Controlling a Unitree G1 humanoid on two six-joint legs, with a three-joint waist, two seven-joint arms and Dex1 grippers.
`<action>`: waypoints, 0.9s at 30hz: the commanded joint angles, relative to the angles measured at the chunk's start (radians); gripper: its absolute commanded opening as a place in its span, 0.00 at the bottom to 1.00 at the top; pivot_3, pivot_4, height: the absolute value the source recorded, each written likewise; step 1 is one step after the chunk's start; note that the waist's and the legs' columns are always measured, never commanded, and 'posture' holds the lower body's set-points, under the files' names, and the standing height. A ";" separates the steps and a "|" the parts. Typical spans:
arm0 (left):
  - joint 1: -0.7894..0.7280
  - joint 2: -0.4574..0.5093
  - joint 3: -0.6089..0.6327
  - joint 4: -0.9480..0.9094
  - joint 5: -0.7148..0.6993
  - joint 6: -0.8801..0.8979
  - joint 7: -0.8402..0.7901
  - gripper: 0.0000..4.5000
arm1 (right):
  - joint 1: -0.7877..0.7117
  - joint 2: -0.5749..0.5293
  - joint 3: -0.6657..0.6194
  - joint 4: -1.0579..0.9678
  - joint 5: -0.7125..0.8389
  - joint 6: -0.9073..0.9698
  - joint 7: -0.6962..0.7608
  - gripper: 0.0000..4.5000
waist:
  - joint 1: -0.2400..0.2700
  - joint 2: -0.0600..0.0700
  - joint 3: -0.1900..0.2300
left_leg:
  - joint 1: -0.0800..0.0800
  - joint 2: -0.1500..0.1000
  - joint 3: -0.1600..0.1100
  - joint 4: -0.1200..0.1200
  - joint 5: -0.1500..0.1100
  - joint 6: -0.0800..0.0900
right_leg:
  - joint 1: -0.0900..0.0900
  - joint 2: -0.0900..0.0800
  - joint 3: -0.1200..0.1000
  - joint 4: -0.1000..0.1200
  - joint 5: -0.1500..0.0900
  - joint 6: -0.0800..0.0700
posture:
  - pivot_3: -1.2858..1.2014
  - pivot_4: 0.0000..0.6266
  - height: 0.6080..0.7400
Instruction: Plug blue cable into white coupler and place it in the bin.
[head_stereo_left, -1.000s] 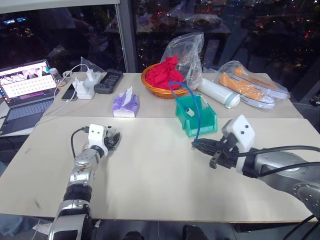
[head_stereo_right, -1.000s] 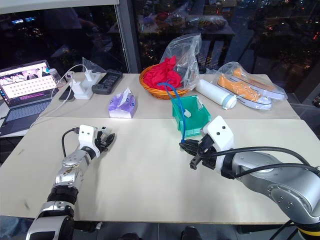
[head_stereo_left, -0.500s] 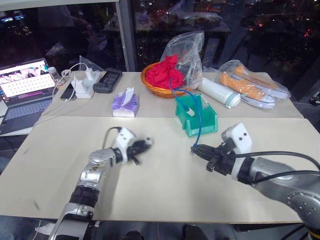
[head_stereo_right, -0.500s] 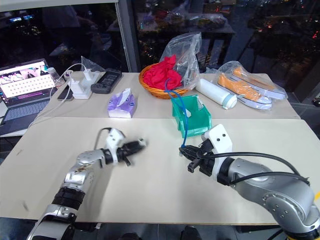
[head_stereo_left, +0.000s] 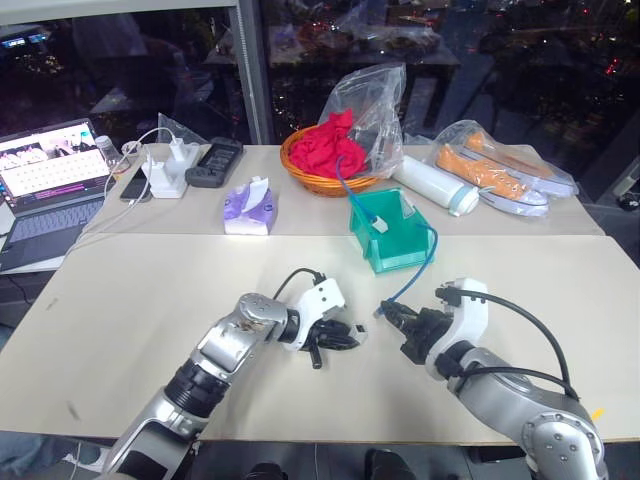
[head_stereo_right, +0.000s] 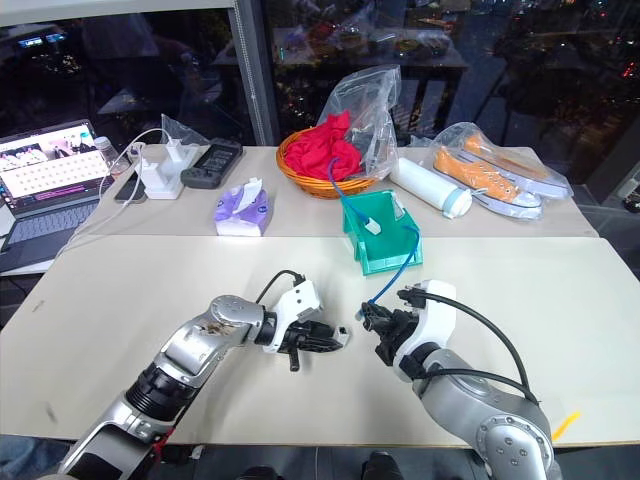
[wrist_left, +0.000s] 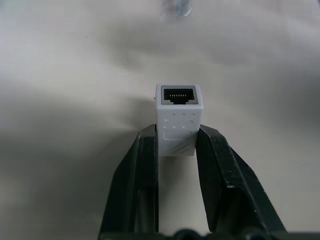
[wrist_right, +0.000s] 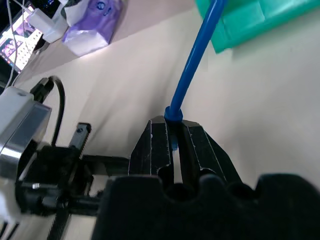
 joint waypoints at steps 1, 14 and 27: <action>0.003 -0.010 -0.028 -0.014 -0.014 0.043 0.008 0.13 | -0.015 0.000 0.005 -0.010 0.045 -0.002 -0.002 0.00 | -0.001 0.000 0.000 | 0.000 0.000 0.000 0.000 0.000 0.000 | 0.000 0.000 0.000 0.000 0.000 0.000 | 0.52 0.24 1.00; 0.044 -0.033 0.005 -0.044 -0.064 0.109 0.065 0.13 | -0.001 -0.065 0.034 0.023 0.185 0.024 -0.042 0.00 | 0.000 0.000 0.000 | 0.000 0.000 0.000 0.000 0.000 0.000 | 0.000 0.000 0.000 0.000 0.000 0.000 | 0.52 0.24 1.00; 0.062 -0.050 0.021 -0.081 -0.097 0.148 0.138 0.13 | 0.019 -0.109 0.039 0.040 0.221 0.007 -0.084 0.00 | 0.002 0.000 0.000 | 0.000 0.000 0.000 0.000 0.000 0.000 | 0.001 0.000 0.000 0.000 0.000 0.000 | 0.52 0.24 1.00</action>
